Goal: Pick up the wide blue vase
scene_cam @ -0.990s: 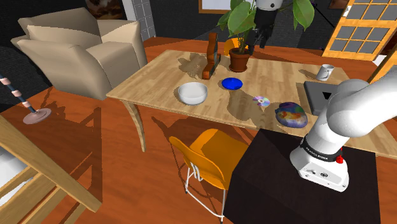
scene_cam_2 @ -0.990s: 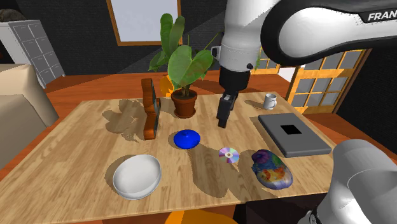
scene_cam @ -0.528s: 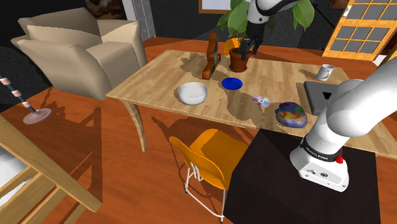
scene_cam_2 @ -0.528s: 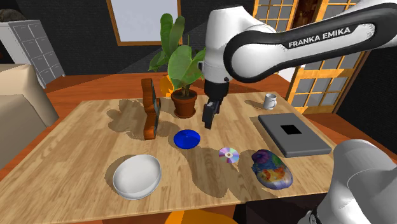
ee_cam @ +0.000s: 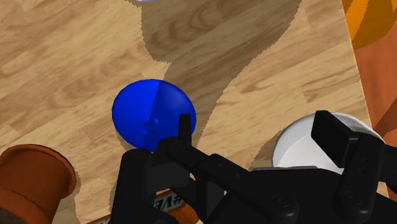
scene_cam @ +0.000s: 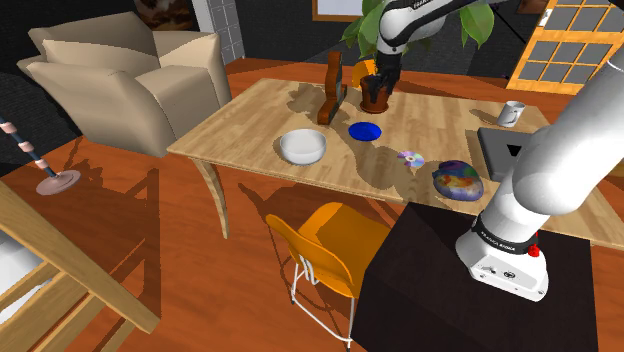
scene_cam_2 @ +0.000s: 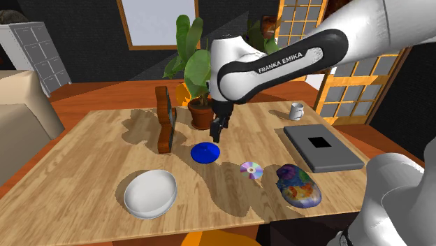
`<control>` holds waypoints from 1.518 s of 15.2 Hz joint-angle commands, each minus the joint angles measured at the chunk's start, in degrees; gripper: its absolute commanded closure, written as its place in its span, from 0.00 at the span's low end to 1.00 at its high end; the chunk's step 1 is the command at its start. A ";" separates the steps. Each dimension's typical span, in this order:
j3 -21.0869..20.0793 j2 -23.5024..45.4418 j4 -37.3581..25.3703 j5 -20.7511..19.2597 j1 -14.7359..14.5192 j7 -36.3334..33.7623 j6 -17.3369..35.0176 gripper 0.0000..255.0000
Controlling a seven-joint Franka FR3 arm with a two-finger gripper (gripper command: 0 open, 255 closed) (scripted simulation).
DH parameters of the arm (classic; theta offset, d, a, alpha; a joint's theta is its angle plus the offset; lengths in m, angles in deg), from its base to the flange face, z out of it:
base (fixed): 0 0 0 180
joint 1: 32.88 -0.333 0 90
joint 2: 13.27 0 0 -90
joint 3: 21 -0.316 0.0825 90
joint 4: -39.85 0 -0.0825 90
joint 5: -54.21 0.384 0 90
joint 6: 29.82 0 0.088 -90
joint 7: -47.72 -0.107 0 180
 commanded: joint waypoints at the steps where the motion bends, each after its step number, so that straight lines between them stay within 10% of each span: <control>1: 1.26 4.66 -1.94 1.70 0.31 2.47 2.48 0.00; 17: 0.17 41.49 -30.81 17.52 10.69 18.07 6.97 0.00; 23: -0.62 44.17 -30.79 18.47 11.35 18.59 9.61 0.00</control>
